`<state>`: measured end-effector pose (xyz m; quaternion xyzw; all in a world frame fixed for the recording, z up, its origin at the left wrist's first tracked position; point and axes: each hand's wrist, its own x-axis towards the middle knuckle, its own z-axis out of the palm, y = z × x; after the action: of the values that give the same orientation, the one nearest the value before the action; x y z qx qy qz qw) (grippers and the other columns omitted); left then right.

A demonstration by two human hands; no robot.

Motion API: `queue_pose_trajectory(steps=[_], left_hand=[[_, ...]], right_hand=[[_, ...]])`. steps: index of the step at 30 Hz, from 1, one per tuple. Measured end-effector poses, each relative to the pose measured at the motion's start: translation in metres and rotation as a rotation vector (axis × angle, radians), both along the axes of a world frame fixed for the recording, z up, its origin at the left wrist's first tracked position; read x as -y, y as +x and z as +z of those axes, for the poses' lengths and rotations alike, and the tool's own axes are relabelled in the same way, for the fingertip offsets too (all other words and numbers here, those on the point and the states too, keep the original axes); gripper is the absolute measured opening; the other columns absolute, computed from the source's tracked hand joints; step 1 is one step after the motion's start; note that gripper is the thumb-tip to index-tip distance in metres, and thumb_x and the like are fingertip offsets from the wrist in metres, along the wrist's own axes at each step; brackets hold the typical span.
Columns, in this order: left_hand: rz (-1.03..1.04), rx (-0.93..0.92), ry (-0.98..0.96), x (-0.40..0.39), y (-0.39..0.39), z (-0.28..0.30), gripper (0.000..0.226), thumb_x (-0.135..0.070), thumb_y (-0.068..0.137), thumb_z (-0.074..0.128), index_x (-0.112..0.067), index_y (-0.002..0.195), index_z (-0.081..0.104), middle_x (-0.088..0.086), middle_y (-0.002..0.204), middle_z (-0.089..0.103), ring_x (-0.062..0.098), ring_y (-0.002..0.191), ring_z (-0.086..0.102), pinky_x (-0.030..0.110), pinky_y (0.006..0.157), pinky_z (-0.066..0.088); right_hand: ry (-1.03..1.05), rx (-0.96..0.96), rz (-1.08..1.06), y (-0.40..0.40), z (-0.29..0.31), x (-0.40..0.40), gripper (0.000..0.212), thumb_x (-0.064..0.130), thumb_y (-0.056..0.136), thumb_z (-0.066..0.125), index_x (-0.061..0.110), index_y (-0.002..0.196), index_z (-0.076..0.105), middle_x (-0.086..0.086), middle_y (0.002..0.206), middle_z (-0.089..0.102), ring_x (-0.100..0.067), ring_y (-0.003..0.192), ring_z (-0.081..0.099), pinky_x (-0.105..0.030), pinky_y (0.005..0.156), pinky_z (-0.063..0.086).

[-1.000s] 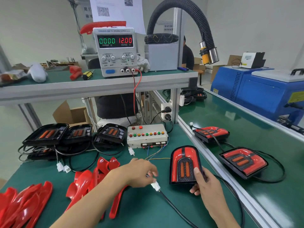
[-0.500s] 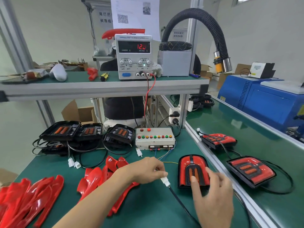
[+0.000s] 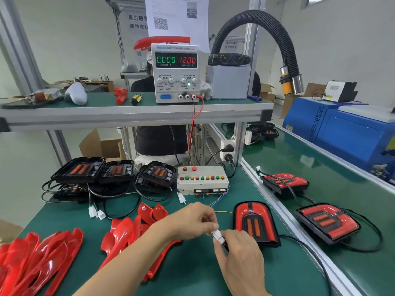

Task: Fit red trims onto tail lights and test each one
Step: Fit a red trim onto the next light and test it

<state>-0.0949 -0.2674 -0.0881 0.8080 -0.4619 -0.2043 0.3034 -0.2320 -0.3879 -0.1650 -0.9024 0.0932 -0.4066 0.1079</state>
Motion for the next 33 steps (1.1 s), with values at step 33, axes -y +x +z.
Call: queue_pose_trajectory(steps=[33], left_hand=[[-0.472, 0.796, 0.031, -0.007, -0.007, 0.001, 0.007, -0.009, 0.095, 0.051, -0.012, 0.089, 0.053, 0.005, 0.09, 0.057, 0.026, 0.089, 0.049, 0.038, 0.094, 0.041]], right_hand=[[-0.061, -0.134, 0.319, 0.002, 0.021, 0.024, 0.027, 0.028, 0.079, 0.067, 0.016, 0.066, 0.047, 0.005, 0.061, 0.043, -0.013, 0.06, 0.042, -0.023, 0.054, 0.032]])
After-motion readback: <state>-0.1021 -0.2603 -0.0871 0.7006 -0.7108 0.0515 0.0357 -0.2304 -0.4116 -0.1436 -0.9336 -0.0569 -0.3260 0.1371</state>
